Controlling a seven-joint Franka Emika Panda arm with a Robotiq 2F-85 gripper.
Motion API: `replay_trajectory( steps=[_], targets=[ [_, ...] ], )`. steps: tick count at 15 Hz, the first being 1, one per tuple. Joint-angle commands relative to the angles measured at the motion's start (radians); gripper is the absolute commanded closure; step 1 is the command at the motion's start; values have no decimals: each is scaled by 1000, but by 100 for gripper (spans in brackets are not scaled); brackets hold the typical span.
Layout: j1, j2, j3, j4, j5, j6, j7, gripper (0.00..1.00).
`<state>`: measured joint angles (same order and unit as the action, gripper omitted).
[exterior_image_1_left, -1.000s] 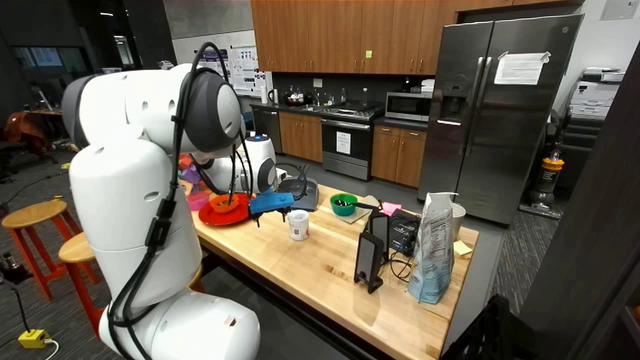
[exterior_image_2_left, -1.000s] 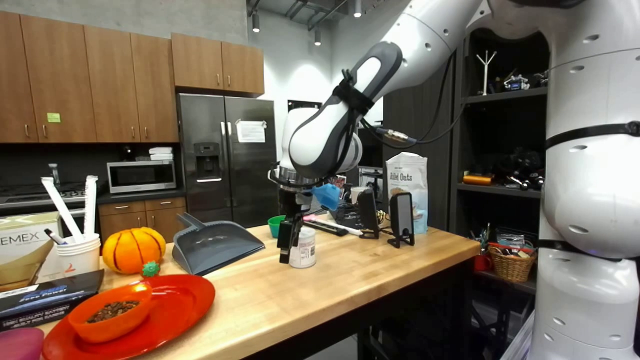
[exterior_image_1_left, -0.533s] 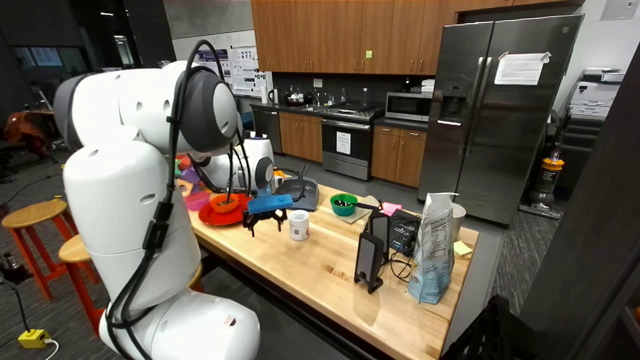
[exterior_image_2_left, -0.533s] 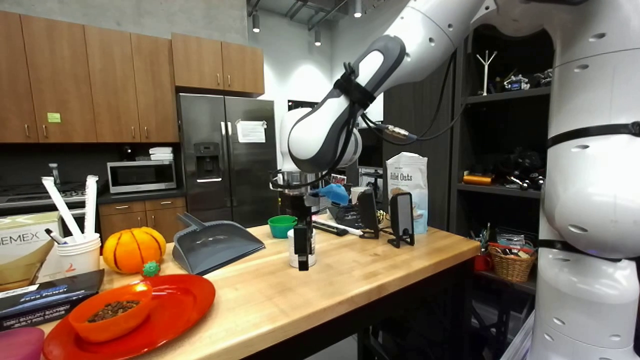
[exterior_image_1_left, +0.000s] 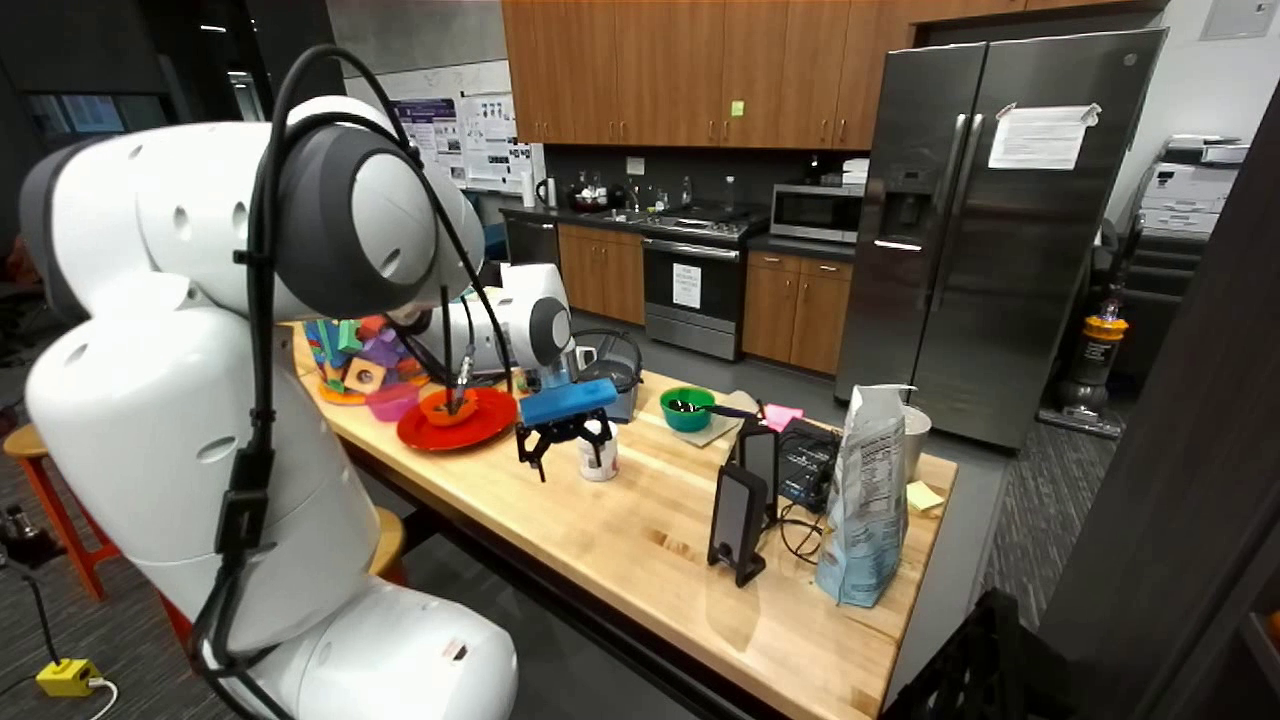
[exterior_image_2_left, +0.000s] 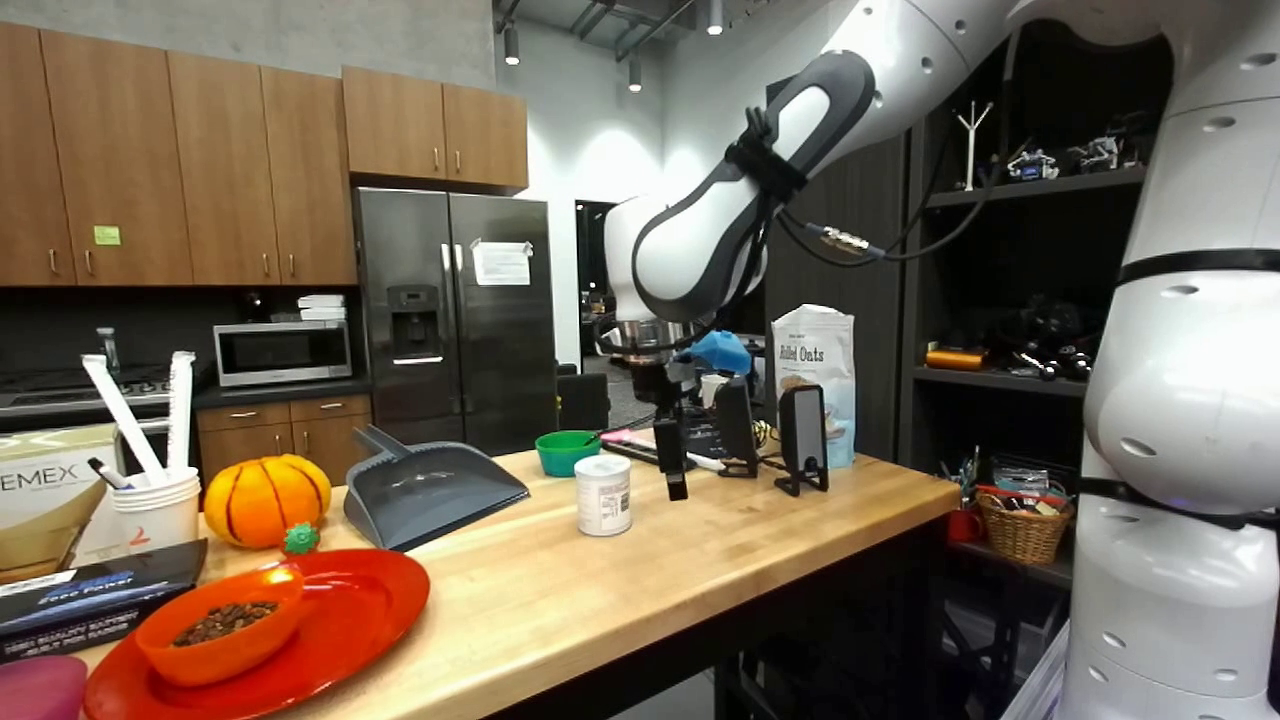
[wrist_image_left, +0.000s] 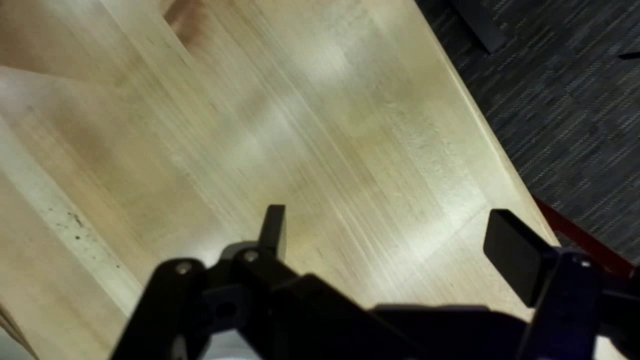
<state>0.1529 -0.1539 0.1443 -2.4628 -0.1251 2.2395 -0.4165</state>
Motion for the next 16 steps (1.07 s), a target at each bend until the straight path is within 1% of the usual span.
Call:
replay_trajectory(
  steps=[1, 4, 8, 12, 16],
  targets=[
    [-11, -3, -18, -13, -50, -3, 28, 0],
    [-6, 29, -13, -20, -89, 40, 44, 0],
    [-2, 89, -2, 9, -125, 89, 62, 0],
    [8, 144, 11, 55, -123, 159, 46, 0],
    [21, 191, 26, 102, -75, 244, 16, 0]
  ],
)
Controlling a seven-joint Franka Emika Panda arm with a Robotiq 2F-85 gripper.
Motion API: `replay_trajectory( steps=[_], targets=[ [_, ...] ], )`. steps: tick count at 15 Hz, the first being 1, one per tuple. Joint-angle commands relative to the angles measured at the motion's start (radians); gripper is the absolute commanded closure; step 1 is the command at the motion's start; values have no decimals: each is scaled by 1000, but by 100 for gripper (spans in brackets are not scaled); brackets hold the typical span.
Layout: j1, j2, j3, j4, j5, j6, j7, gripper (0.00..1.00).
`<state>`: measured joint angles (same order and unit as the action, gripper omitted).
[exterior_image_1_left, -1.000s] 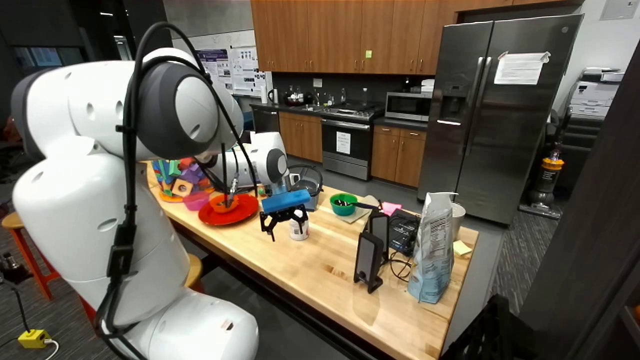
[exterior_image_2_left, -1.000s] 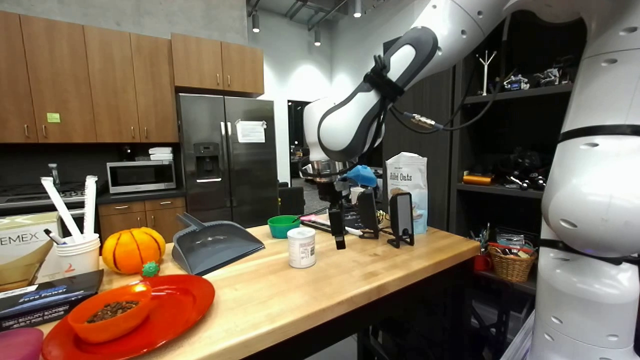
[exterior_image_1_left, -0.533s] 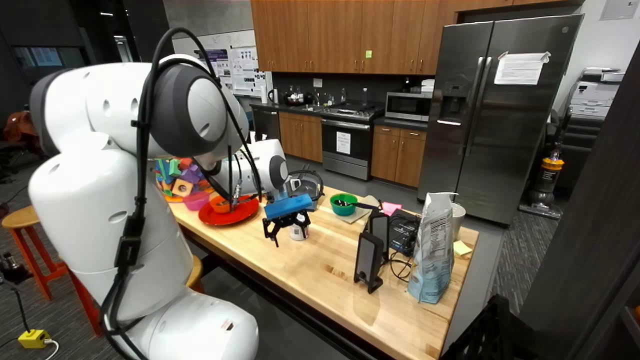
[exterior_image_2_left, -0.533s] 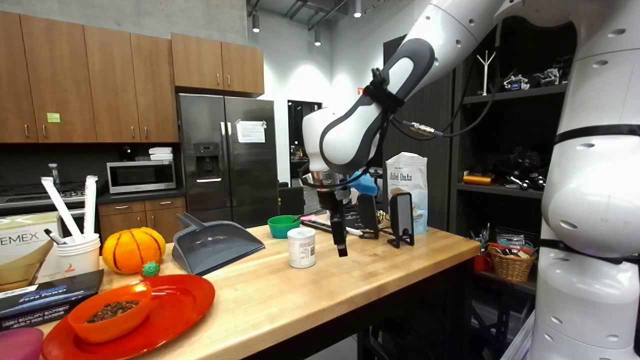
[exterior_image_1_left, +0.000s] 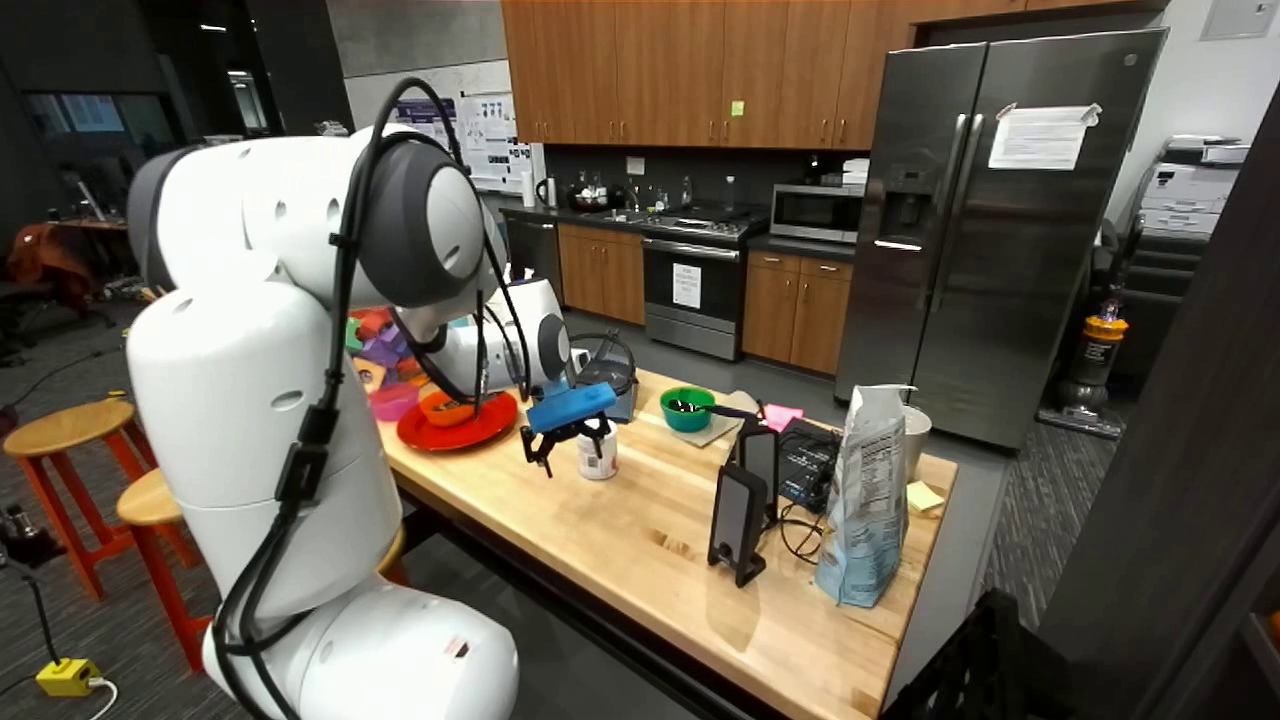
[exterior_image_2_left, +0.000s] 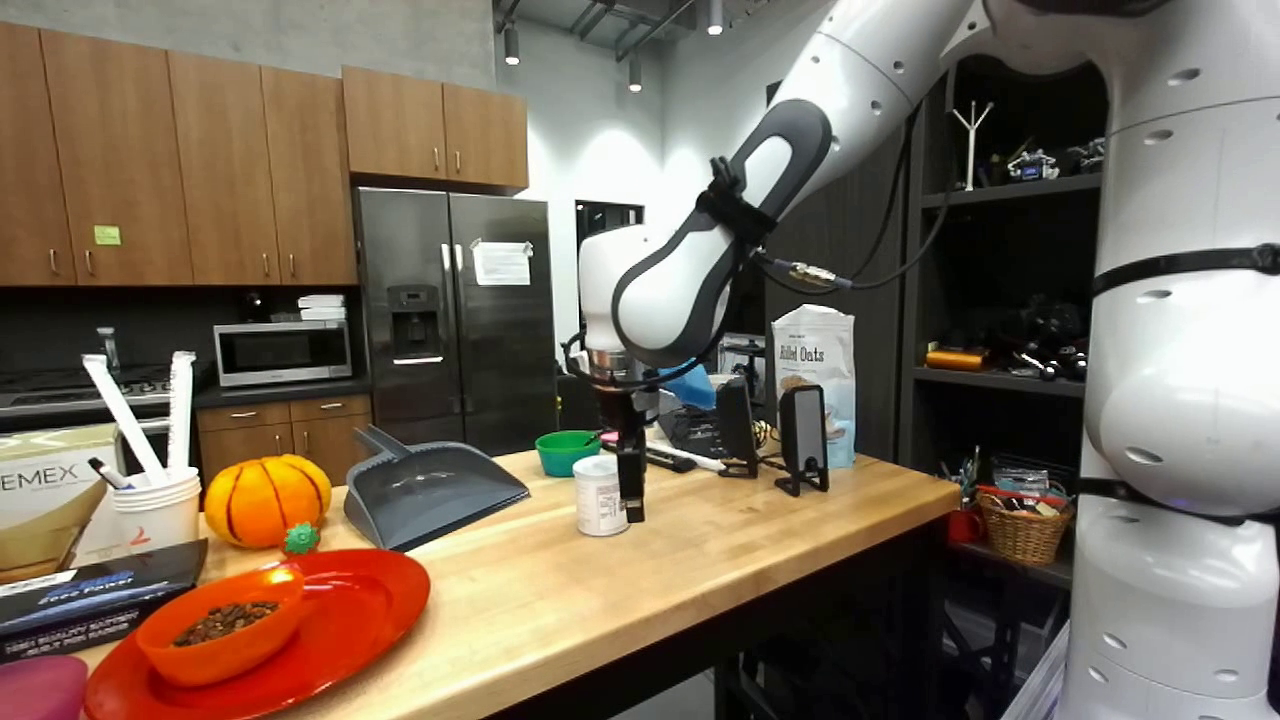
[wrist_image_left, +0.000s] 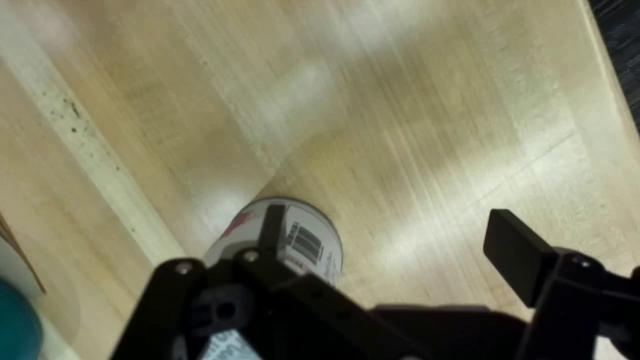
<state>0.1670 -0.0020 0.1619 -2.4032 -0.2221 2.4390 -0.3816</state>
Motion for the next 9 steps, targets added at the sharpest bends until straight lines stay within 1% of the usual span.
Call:
replay_trajectory(
  steps=[1, 6, 9],
  targets=[
    [9, 49, 12, 50, 36, 69, -28, 0],
    [13, 88, 44, 78, 146, 207, -114, 0],
    [13, 103, 67, 94, 176, 279, -168, 0]
  ],
)
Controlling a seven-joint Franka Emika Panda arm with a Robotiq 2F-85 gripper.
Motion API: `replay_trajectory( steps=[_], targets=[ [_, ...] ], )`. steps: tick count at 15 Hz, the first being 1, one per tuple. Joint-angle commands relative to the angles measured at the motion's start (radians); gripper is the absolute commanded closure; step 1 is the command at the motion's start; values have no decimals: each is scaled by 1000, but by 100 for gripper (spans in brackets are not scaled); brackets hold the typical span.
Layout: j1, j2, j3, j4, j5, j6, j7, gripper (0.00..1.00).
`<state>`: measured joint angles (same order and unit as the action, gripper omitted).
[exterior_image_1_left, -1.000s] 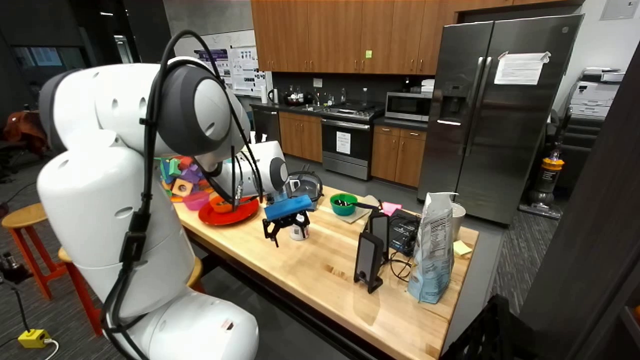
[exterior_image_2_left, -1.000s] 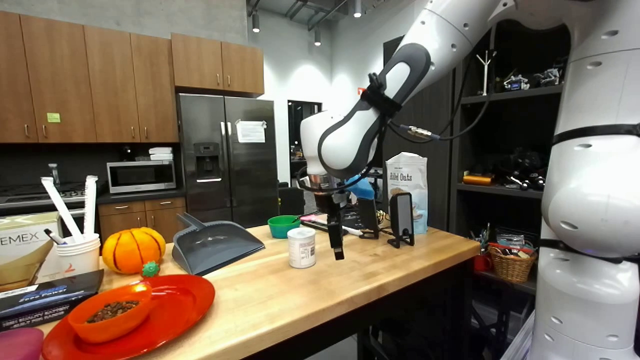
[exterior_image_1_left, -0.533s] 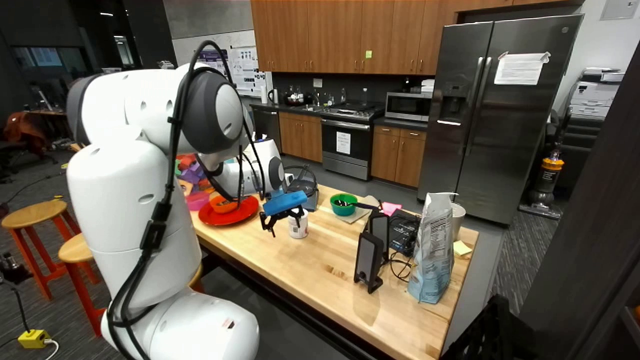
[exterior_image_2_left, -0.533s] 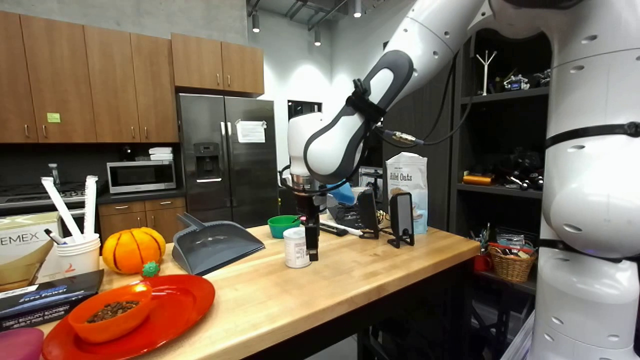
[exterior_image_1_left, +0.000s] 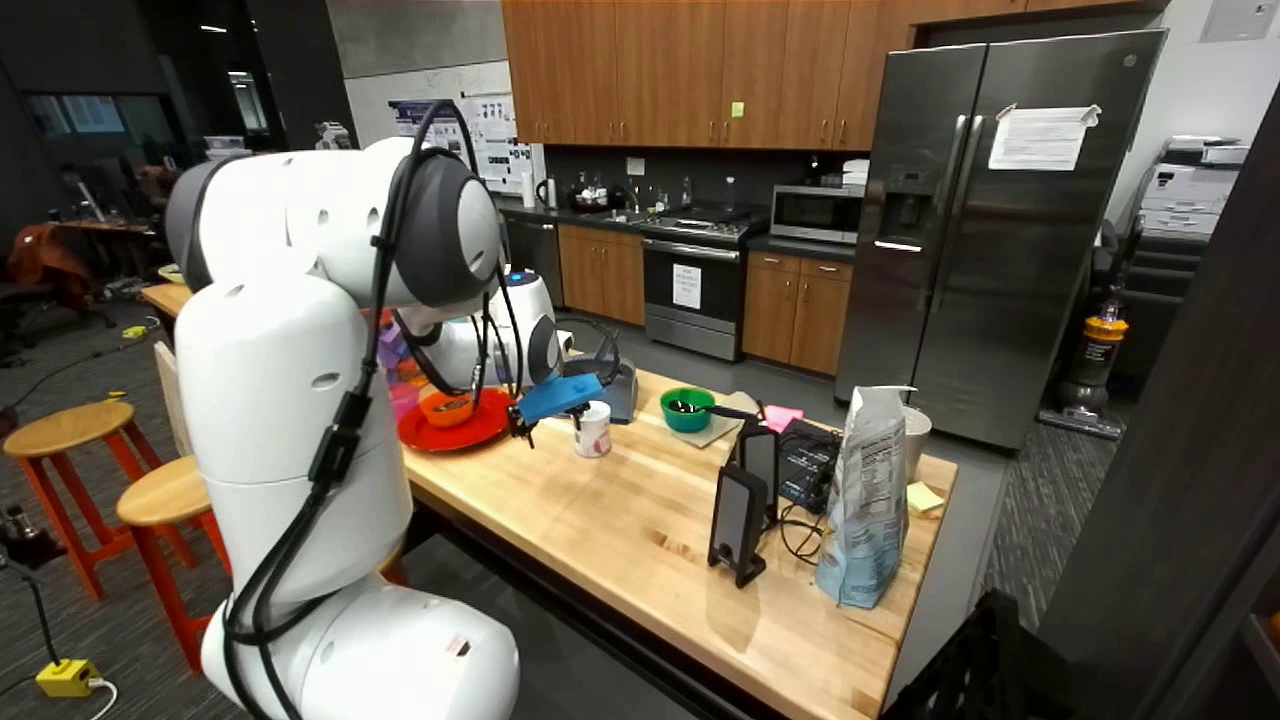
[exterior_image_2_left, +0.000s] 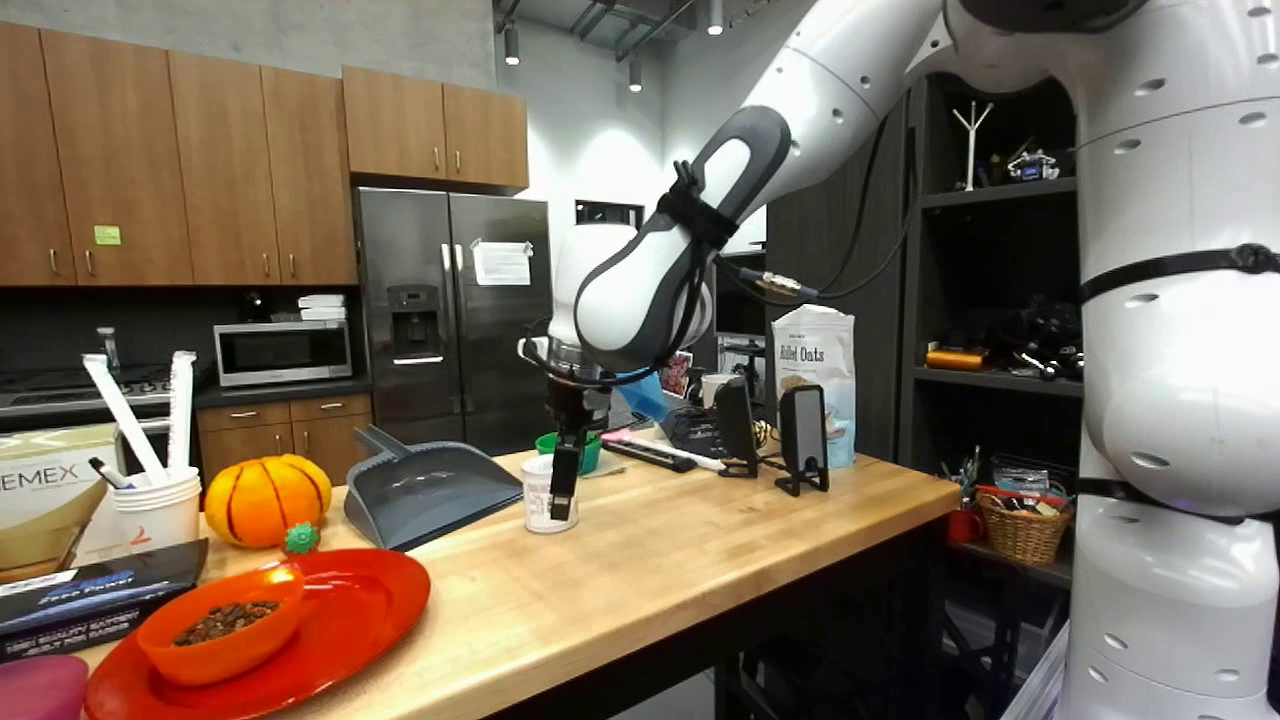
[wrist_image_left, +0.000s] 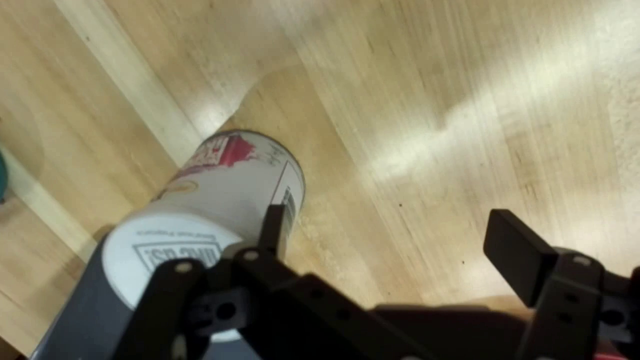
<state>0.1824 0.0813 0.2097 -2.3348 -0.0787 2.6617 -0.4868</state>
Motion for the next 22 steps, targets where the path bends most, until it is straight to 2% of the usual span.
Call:
replay_trajectory(
  steps=[1, 3, 6, 9, 12, 15, 19, 22],
  targets=[
    [-2, 19, 25, 30, 27, 79, -76, 0],
    [-6, -4, 41, 27, 38, 108, -116, 0],
    [-9, -88, 54, -9, 94, -9, -185, 0],
    [-1, -193, 29, -81, 162, -175, -232, 0],
    [-4, -273, -11, -148, 84, -271, -165, 0],
    [-12, -301, -40, -188, 6, -298, -115, 0],
    [-13, -253, -52, -190, -89, -304, -38, 0],
    [-4, -207, -51, -172, -101, -298, -18, 0]
  ],
)
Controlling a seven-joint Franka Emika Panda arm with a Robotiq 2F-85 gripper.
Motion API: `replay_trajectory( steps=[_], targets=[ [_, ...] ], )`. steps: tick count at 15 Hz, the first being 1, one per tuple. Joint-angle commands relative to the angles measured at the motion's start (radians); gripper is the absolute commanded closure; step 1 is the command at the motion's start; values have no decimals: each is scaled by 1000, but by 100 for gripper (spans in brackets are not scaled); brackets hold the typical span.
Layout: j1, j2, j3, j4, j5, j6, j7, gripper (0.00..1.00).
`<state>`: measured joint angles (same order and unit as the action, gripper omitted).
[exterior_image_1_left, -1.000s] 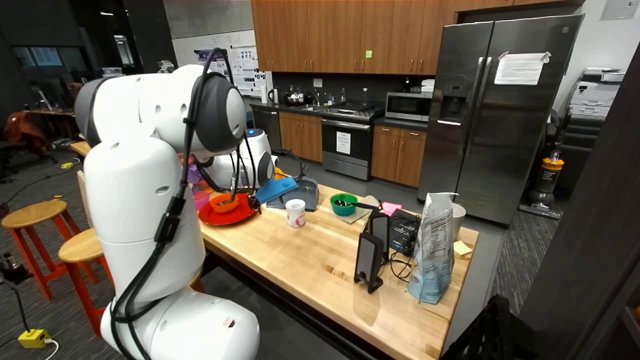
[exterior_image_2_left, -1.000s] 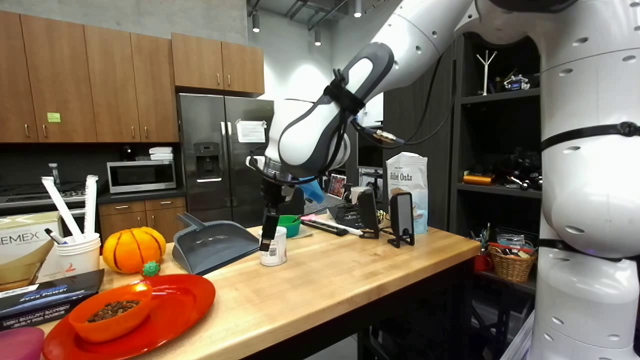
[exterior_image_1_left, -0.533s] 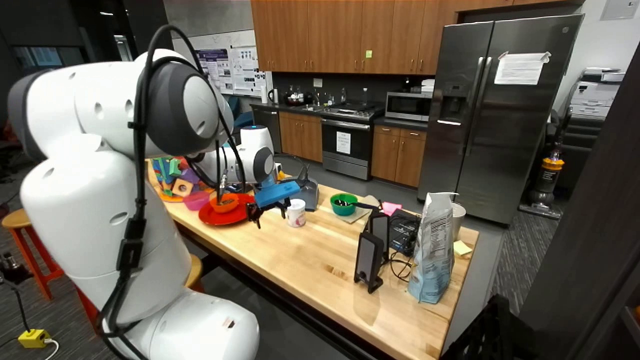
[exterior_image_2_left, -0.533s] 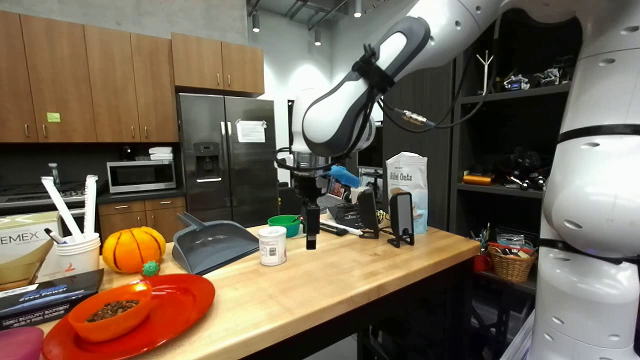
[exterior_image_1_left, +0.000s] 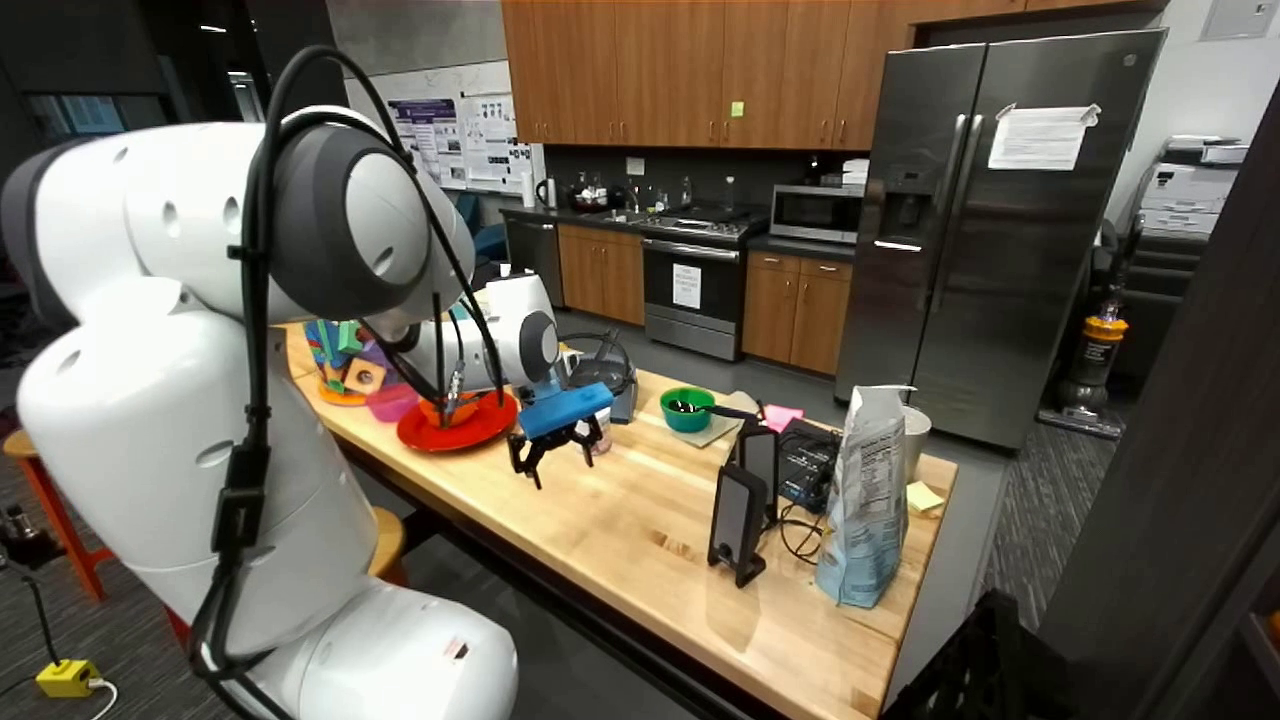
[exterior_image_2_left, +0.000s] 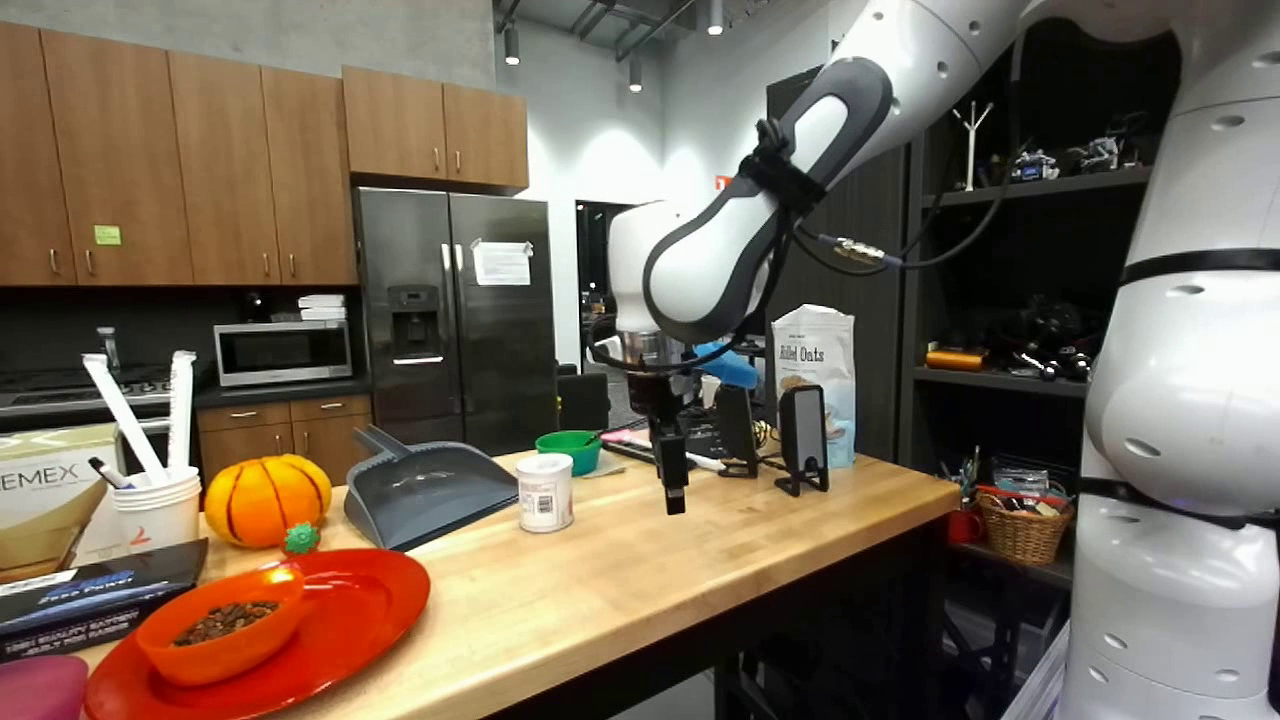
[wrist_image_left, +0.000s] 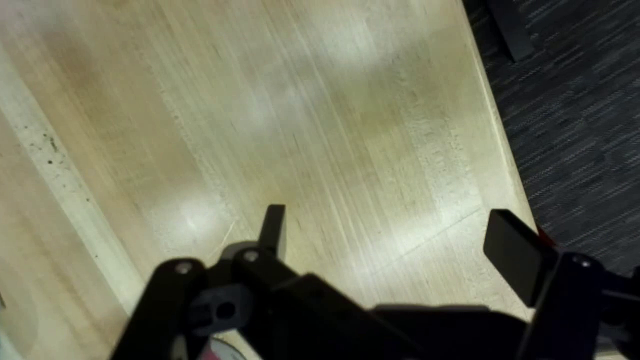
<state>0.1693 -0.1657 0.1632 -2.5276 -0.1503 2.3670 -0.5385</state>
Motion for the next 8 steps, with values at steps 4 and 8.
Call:
replay_trajectory(
  steps=[4, 8],
  targets=[
    [10, 107, 0, 64, -34, 0, 53, 0],
    [13, 166, 9, 130, -47, 15, 65, 0]
  ],
)
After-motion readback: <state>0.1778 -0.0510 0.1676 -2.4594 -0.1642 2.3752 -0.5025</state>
